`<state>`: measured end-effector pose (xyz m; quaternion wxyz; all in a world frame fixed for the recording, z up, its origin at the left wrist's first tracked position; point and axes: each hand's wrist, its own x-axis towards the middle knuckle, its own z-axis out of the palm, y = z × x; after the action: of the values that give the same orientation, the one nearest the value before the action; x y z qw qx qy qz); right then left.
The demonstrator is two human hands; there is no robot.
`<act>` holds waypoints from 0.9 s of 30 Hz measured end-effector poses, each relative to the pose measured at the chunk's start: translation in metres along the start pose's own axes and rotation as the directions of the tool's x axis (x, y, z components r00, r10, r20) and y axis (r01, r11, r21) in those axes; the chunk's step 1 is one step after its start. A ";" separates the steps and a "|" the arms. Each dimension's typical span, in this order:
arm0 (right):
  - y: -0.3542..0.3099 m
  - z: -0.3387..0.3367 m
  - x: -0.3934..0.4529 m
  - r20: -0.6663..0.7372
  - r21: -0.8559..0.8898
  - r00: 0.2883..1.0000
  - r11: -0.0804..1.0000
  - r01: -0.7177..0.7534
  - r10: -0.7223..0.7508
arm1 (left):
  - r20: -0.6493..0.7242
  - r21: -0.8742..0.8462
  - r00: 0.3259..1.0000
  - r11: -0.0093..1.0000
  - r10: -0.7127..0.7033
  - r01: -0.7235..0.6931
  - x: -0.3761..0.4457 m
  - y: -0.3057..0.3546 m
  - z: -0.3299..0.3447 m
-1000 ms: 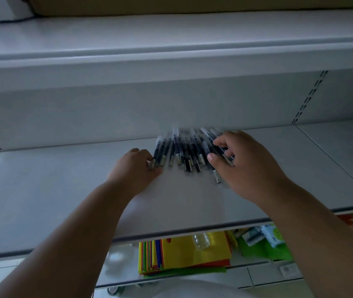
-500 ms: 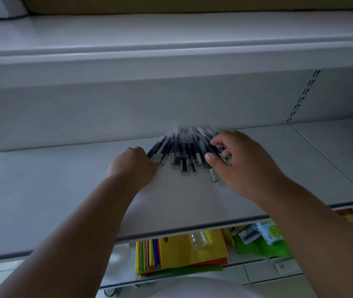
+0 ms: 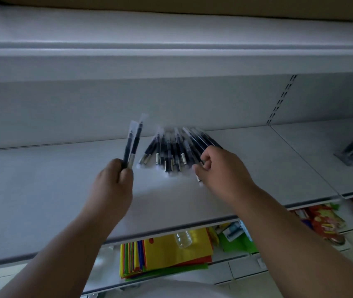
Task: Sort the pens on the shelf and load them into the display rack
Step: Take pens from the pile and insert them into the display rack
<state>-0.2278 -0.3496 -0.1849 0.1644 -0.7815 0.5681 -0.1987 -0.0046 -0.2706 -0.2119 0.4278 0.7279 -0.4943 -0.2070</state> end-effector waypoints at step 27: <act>0.059 -0.098 -0.073 -0.186 0.686 0.961 0.727 -0.021 0.204 | 0.412 -0.488 0.907 0.820 -0.086 0.299 -0.066 0.095 0.099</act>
<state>-0.3451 -0.3011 -0.1374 0.3773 -0.6001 0.5190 -0.4777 -0.1565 -0.2664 -0.1959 0.4901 0.5718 -0.4101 -0.5144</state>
